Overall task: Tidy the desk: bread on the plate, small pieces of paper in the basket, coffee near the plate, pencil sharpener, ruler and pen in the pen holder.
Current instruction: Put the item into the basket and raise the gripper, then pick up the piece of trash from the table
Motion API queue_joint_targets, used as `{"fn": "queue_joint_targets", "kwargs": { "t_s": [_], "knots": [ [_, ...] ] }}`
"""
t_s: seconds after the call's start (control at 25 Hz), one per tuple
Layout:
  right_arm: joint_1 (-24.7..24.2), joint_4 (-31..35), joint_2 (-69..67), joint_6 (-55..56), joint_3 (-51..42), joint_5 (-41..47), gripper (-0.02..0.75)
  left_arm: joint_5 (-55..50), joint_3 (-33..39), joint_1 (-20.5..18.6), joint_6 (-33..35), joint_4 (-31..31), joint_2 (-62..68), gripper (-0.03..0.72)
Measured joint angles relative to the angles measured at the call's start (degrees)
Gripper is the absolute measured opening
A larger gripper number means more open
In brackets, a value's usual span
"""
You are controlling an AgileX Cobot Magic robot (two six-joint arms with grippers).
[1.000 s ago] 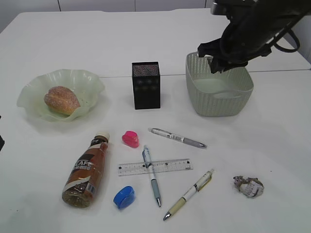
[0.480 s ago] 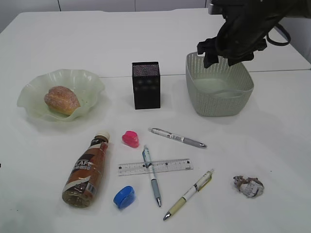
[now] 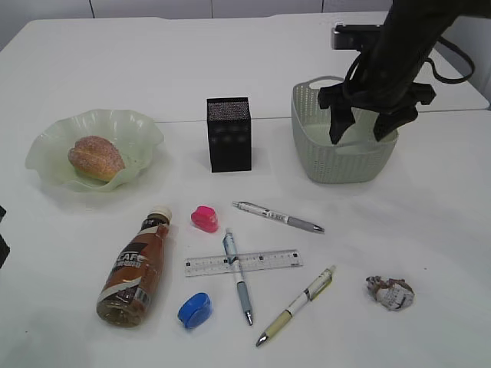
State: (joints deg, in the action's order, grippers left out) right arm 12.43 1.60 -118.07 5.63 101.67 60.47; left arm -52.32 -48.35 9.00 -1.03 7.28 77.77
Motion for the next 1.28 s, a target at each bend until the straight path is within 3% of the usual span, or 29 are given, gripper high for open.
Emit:
{"fn": "queue_joint_targets", "kwargs": {
  "t_s": [0.28, 0.48, 0.96, 1.28],
  "knots": [
    [0.5, 1.1, 0.9, -1.2, -0.5, 8.8, 0.551, 0.7, 0.0, 0.0, 0.0, 0.4, 0.0, 0.384],
    [0.5, 1.2, 6.3, -1.2, -8.8, 9.1, 0.551, 0.7, 0.0, 0.0, 0.0, 0.4, 0.0, 0.384],
    [4.9, 5.7, 26.8, -1.6, -44.0, -5.0, 0.551, 0.8, 0.0, 0.0, 0.0, 0.3, 0.0, 0.384],
    [5.9, 2.9, 29.1, -9.5, -47.9, -8.2, 0.551, 0.9, 0.0, 0.0, 0.0, 0.3, 0.0, 0.384]
  ]
}}
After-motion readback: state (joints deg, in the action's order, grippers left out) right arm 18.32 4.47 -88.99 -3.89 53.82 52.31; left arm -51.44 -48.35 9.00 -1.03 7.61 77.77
